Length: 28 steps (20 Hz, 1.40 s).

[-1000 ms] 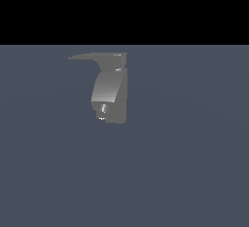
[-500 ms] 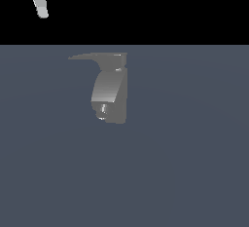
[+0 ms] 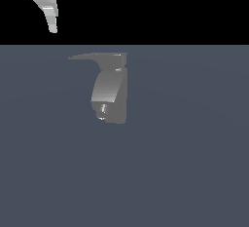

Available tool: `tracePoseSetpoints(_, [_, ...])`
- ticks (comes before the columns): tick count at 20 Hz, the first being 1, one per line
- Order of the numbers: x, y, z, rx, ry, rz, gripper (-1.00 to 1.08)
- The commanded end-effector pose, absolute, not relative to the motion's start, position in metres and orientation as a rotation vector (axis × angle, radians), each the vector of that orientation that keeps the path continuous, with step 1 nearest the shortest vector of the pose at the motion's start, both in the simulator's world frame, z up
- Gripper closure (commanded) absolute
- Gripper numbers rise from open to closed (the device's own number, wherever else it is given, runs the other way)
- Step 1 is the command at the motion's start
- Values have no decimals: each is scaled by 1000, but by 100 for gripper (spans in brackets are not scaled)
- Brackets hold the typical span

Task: Turn on the faucet by rotating a designated handle.

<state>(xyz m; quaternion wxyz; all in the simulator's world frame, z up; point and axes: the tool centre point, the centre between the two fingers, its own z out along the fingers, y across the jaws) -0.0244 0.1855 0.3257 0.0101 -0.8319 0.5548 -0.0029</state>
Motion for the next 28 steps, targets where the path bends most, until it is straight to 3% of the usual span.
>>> tracePoseSetpoints(1, [-11,186,319,-2553,1799,-9,108])
tracePoseSetpoints(18, [88,167,266,-2175,2264,-7,108])
tracePoseSetpoints(28, [119,152,250,-2030,2399,-2,108])
